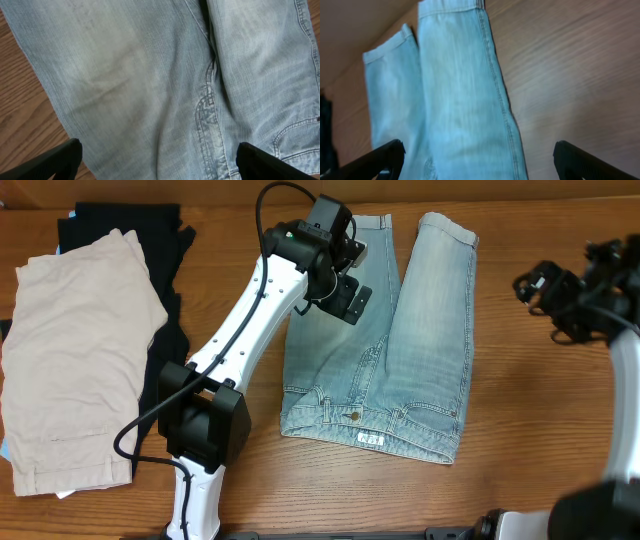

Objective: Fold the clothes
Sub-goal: 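Move the right gripper to the right leg hem of the shorts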

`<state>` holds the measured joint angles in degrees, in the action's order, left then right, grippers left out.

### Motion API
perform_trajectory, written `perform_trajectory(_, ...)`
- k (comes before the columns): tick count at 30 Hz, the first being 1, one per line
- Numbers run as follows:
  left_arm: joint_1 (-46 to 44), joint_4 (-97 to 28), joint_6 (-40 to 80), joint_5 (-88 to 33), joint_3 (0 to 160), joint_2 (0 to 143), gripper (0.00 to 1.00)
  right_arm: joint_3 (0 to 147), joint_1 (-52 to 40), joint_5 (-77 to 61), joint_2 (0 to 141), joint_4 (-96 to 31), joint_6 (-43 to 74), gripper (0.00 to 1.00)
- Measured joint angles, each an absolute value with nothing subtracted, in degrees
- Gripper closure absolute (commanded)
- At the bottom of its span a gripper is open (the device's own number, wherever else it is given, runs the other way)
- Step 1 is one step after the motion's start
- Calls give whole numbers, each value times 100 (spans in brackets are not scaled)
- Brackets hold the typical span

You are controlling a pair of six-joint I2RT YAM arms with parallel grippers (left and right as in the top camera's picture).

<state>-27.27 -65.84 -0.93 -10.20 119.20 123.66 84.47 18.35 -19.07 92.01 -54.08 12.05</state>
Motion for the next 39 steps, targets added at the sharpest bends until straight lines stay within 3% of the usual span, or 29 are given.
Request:
perform_trajectory(13,-2729,-6560,-93,-1022,11920,12381,0,8449,1236,-1680,11194,-3634,869,12)
perform_trajectory(18,-2729,-6602,-93,-1022,11920,12425,0,8449,819,-1142,11563,-3439,779,28)
perform_trajectory(27,-2729,-6604,-93,-1020,11920,12444,0,8449,495,-246,12053,-3358,801,30)
perform_trajectory(36,-2729,-6604,-93,-1020,11920,12453,0,8449,405,261,12140,-3326,1015,72)
perform_trajectory(39,-2729,-6604,-93,-1020,11920,12453,0,8449,410,311,12221,-3345,1114,75)
